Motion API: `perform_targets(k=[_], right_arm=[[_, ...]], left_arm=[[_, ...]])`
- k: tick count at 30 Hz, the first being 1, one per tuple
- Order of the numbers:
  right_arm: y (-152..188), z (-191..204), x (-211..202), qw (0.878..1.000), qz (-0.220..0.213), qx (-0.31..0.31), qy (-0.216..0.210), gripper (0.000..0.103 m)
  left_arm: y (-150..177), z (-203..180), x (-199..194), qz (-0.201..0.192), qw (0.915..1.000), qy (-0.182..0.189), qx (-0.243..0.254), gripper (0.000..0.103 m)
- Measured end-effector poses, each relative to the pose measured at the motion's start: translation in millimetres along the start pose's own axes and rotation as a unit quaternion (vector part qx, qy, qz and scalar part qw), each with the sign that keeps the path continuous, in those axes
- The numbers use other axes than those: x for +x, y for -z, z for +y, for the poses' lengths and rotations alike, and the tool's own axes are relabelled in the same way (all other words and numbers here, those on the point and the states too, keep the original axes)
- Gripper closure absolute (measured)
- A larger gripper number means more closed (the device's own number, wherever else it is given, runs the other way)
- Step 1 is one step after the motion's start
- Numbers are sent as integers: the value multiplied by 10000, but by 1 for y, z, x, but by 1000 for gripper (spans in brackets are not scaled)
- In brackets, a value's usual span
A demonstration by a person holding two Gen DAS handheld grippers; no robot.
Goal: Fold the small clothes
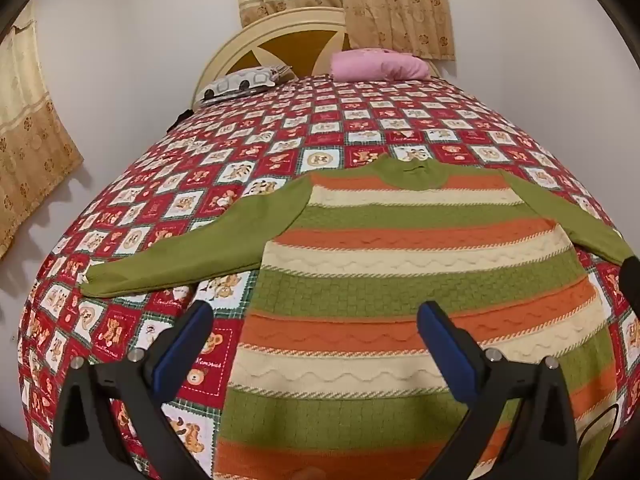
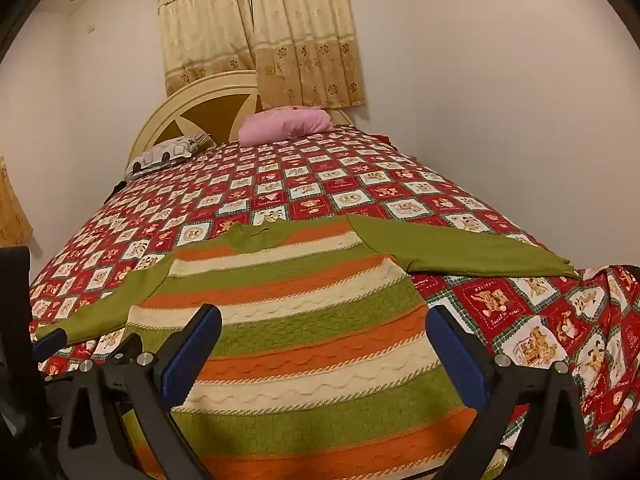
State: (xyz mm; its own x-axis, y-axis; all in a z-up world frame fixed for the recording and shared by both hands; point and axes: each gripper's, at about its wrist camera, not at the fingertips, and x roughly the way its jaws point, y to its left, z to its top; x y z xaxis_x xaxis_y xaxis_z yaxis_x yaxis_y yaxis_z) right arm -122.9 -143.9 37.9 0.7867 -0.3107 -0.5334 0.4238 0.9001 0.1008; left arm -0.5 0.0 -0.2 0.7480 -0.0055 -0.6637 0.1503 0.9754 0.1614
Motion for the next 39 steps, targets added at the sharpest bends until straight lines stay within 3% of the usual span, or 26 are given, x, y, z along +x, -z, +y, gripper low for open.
perform_targets(k=[8,11,13,39], right_arm=[[2,3,0,10000,35,-57,7,1],[3,22,2,9999,50,-89,13,1],[4,-2,0,10000,52,75,8,1],[6,2,1,9999,109,94,21,1]], left_arm=[[9,-5,3,87,9998,184,-54,0],[10,-5,6,122,9998,158,-78,0],[5,-1,5,148,9997,168,-129,0],[8,1,5,210,9993,240,-193,0]])
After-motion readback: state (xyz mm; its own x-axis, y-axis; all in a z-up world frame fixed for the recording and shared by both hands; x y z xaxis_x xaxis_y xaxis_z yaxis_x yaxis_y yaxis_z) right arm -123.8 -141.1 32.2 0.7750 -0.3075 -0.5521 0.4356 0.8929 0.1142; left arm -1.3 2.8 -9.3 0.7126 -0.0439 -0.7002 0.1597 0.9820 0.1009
